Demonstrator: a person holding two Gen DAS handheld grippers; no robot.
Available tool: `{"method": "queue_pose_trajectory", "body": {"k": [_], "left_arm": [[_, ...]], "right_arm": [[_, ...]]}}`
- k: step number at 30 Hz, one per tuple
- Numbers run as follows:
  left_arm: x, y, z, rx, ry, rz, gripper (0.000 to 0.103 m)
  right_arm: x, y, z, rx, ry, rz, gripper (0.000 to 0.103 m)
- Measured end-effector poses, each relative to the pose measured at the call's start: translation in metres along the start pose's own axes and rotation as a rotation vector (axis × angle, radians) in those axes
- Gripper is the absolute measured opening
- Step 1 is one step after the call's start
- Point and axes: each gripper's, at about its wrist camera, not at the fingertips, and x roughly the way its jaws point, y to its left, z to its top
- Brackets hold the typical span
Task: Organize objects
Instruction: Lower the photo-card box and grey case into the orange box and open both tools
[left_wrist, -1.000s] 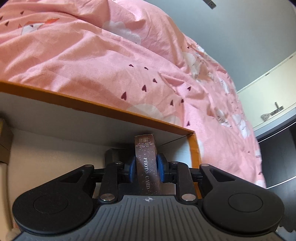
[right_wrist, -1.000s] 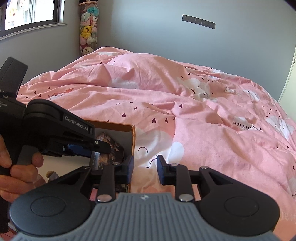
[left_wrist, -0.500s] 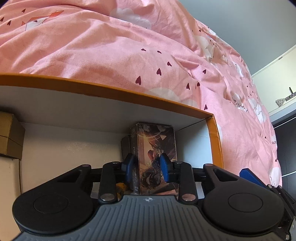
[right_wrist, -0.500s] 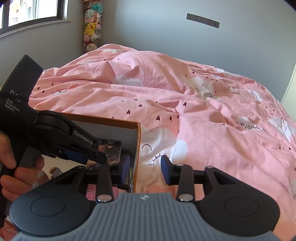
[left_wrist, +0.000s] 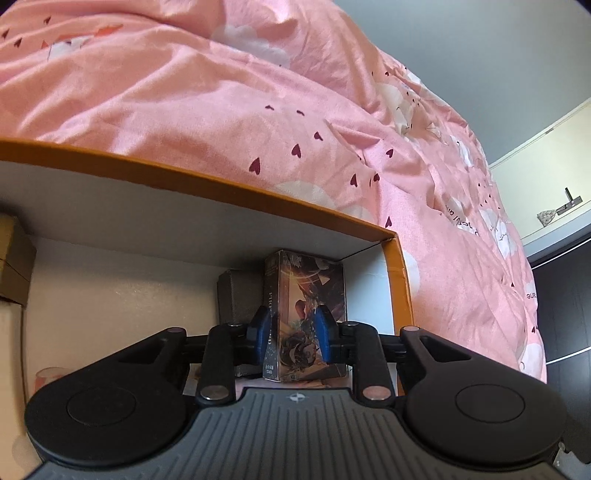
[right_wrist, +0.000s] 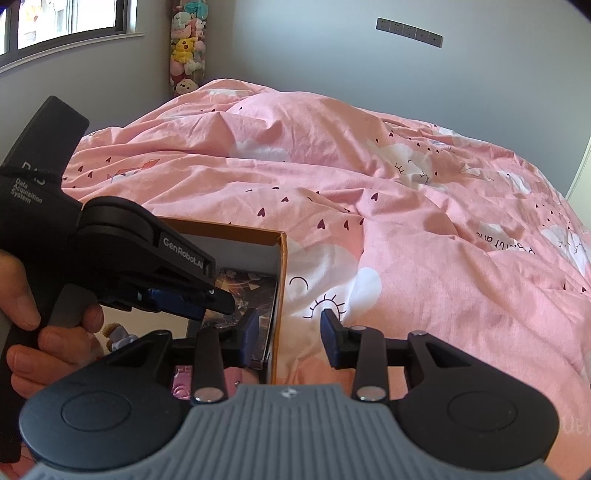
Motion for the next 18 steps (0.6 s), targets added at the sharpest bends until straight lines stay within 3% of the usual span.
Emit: {"method": "queue_pose_trajectory", "body": {"k": [7,9,18], "left_arm": [[-0.048,-0.019,-0.022,0.122,-0.144,0.075,0.029],[-0.062,-0.024,-0.028,0.159,-0.175,0.095,0.029],[-0.114,-0.037,-0.064,0.290,-0.212,0.143,0.029]], "right_arm": [[-0.016,0.007,0.001,-0.010,-0.013,0.016,0.040],[-0.025,0.010,-0.001,-0.011,-0.022,0.025,0.045],[-0.074,0.023,-0.016,0.006,-0.079,0.083,0.062]]}}
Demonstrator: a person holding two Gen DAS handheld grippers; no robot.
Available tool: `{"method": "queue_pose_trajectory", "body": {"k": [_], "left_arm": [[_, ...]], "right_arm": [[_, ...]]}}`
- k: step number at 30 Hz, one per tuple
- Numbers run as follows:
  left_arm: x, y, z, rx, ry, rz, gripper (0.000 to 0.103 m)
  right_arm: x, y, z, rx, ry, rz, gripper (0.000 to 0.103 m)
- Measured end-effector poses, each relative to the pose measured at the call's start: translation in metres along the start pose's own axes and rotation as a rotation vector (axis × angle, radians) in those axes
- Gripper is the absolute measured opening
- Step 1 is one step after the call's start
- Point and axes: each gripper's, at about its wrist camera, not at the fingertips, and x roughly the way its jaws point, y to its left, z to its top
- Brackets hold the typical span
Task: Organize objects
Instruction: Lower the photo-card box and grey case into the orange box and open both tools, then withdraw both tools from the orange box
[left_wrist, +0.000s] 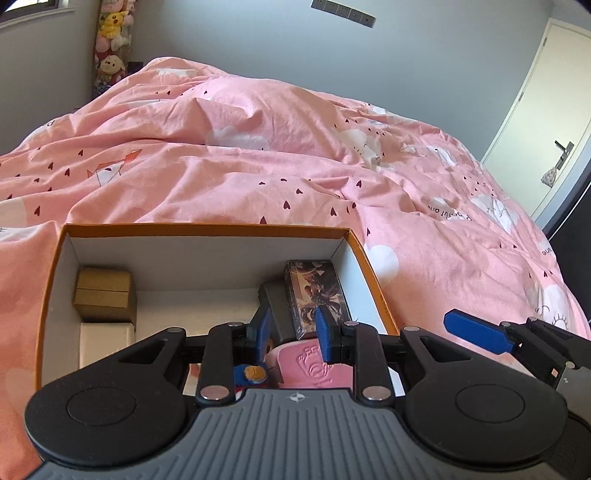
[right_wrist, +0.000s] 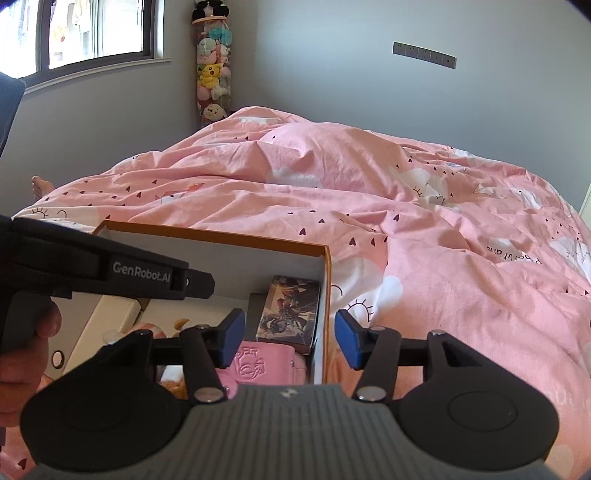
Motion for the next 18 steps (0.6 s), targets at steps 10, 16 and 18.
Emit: {"method": "queue_pose_trajectory", "body": {"k": [10,16,18], "left_arm": [[-0.054,-0.003,-0.042,0.142,0.034,0.011,0.031],[-0.075,0.014,-0.070,0.151,0.064,0.016,0.032],[-0.079,0.026,-0.080,0.127,0.083,0.019,0.032]], "right_arm": [[-0.050,0.022,-0.031,0.002,-0.035,0.016,0.075],[-0.065,0.035,-0.056,0.017,-0.022,0.049,0.075],[-0.065,0.037,-0.065,0.049,0.003,0.074,0.075]]}}
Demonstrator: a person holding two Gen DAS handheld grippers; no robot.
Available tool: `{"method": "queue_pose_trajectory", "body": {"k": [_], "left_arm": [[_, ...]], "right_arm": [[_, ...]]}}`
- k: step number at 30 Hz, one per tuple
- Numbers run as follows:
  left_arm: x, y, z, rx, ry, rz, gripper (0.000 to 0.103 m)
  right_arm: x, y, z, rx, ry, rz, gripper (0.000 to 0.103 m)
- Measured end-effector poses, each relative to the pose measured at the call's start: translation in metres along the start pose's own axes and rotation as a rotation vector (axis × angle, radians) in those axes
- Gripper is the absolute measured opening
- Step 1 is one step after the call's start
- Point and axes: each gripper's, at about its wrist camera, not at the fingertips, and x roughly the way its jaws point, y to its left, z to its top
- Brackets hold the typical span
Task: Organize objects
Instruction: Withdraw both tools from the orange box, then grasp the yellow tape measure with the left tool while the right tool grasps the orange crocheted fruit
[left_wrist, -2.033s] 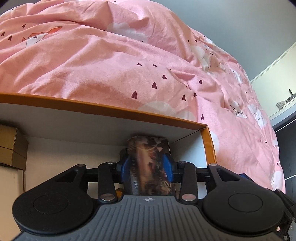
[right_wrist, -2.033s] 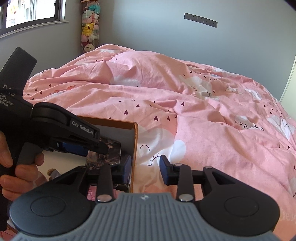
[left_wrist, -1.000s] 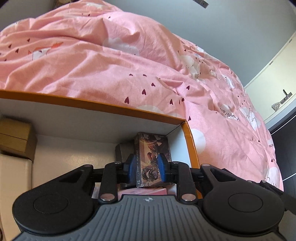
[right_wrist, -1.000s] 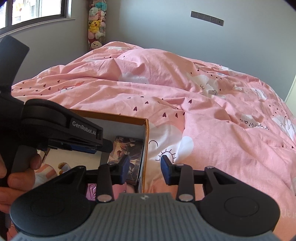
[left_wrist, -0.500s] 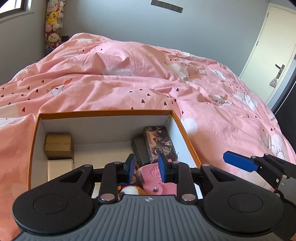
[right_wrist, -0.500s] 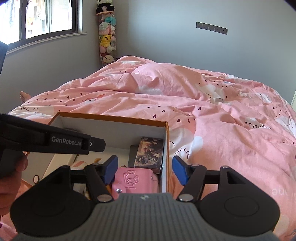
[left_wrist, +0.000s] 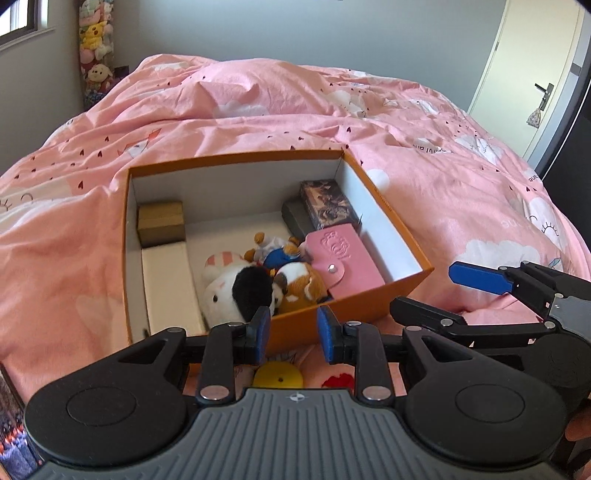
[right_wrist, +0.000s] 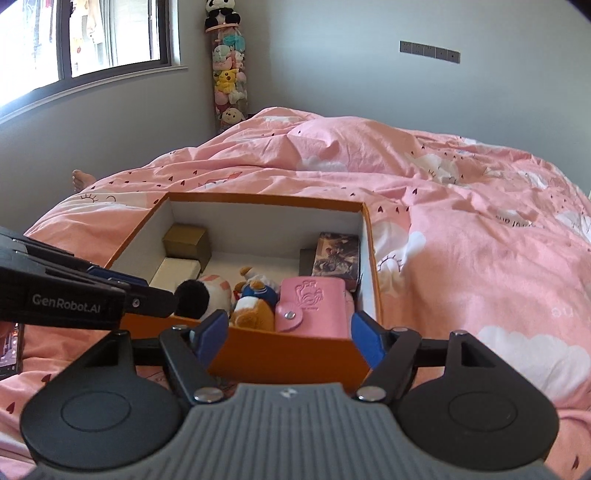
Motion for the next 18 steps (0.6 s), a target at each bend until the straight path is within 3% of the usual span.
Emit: {"method": "queue_pose_trajectory", "body": {"k": [7,9,12,18], "left_arm": [[0.005,0.028,-0.030,-0.029,0.076,0.015,0.032],[0.008,0.031,-0.038,-0.018,0.094,0.013,0.032],[0.018,0.032,-0.046,-0.014,0.134,0.007,0.032],[0.034,0.034,-0.055,-0.028,0.172,-0.005,0.040]], "right_arm": [[0.015,0.004,-0.029,0.080,0.156,0.069,0.072],[0.019,0.006,-0.036,0.085,0.190,0.076,0.059],[0.028,0.009,-0.044,0.095,0.240,0.107,0.053],[0.050,0.020,-0.053,0.058,0.332,0.155,0.053]]}}
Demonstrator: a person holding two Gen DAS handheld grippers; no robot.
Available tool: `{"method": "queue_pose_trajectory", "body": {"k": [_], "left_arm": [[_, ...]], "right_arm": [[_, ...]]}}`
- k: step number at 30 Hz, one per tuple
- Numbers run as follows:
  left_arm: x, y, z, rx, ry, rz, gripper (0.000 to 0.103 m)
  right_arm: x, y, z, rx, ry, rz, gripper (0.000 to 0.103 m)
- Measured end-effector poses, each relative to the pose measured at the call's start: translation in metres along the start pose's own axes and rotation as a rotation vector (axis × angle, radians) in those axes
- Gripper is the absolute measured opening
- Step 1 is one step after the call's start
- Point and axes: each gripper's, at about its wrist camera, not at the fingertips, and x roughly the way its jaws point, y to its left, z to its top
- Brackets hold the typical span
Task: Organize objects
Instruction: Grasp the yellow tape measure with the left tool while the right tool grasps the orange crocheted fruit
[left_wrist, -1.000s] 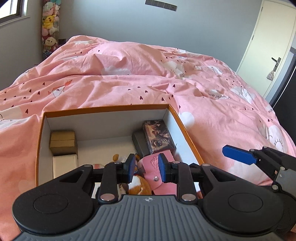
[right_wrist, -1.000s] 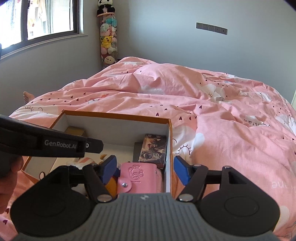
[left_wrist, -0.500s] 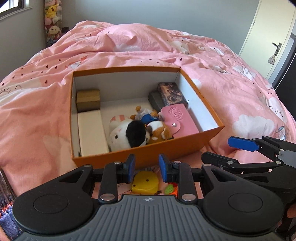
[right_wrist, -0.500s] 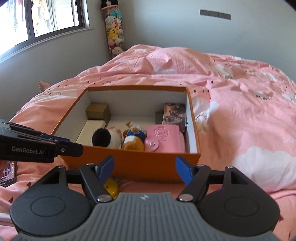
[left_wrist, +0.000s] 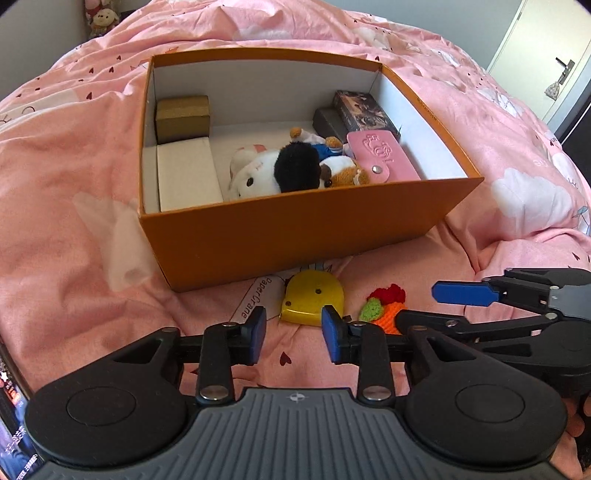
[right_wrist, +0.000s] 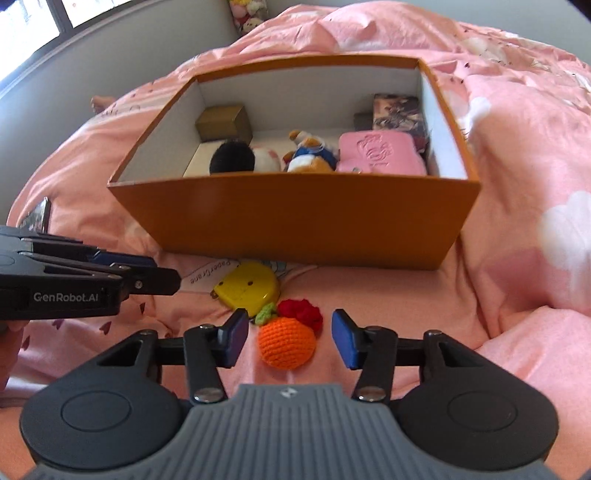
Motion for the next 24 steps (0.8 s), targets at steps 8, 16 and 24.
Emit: {"method": "queue_pose_trajectory", "body": {"k": [8,16,24], "left_arm": [[0.010,0.005,0.000,-0.009,0.044,-0.001,0.041],[0.016,0.004,0.003,-0.006,0.065,0.014,0.041],[0.019,0.000,0.007,0.003,0.060,-0.006,0.048]], "right_arm": [[0.027,0.002,0.000,-0.030,0.087,0.008,0.052],[0.035,-0.002,0.000,-0.017,0.110,0.012,0.042],[0.011,-0.010,0.008,-0.027,0.033,-0.080,0.042]]}}
